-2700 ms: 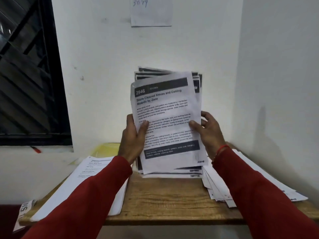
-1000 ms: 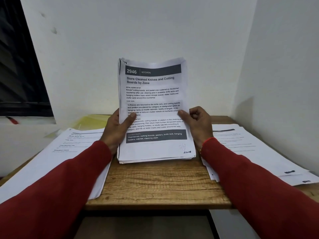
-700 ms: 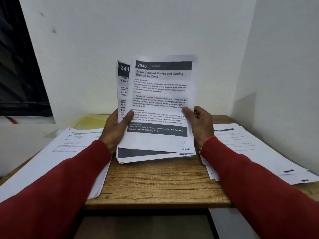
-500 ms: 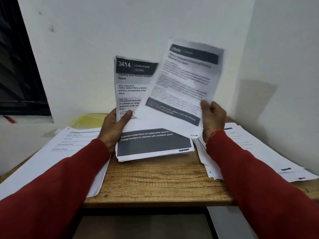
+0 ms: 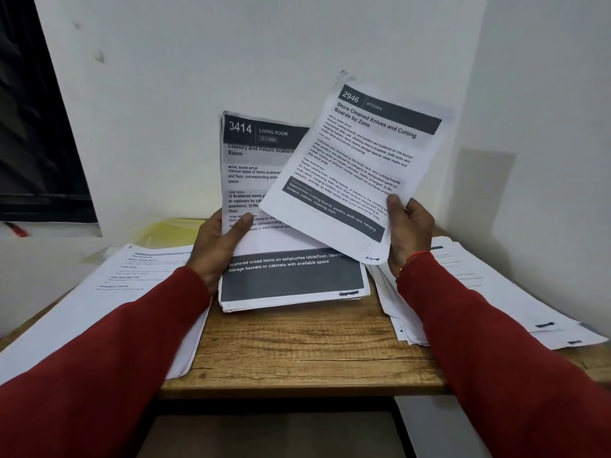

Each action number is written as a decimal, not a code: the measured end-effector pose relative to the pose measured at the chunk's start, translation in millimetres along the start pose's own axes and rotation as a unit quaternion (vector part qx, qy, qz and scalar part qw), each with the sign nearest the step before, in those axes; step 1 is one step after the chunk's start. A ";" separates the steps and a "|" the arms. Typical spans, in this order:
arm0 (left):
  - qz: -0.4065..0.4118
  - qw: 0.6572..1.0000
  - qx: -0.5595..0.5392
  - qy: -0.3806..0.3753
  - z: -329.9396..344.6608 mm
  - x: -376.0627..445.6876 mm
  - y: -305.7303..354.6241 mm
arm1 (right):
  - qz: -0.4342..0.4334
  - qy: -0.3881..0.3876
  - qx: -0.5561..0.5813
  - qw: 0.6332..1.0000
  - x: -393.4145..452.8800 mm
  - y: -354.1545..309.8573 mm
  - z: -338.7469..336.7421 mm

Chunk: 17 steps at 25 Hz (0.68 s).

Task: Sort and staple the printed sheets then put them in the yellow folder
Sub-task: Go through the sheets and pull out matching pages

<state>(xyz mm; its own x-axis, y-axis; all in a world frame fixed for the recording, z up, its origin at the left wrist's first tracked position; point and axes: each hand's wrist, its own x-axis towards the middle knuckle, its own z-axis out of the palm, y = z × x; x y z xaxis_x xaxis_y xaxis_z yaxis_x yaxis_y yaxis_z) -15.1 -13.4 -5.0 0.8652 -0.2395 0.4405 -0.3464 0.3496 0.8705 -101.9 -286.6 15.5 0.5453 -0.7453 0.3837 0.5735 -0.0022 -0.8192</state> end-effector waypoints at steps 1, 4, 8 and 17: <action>0.000 1.000 -0.004 -0.001 0.5 -0.4 0.5 | 0.005 -0.004 0.002 1.000 -1.4 -0.9 0.9; -0.002 1.000 -0.010 0.000 1.5 -1.1 1.5 | 0.008 -0.026 0.011 1.000 -5.9 0.2 4.3; -0.002 1.000 -0.006 -0.005 2.2 -1.7 0.3 | -0.014 -0.012 -0.014 1.000 -8.6 -1.1 6.7; 0.002 1.000 -0.006 -0.005 1.4 -0.1 -1.2 | -0.018 -0.076 -0.015 0.997 -15.3 -3.9 9.8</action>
<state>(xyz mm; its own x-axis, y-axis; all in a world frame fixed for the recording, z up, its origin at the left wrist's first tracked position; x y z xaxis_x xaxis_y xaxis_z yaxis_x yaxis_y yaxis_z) -15.3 -15.1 -5.8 0.8604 -0.2471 0.4456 -0.3450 0.3611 0.8664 -106.5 -268.6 16.9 0.6114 -0.6354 0.4716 0.5779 -0.0487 -0.8147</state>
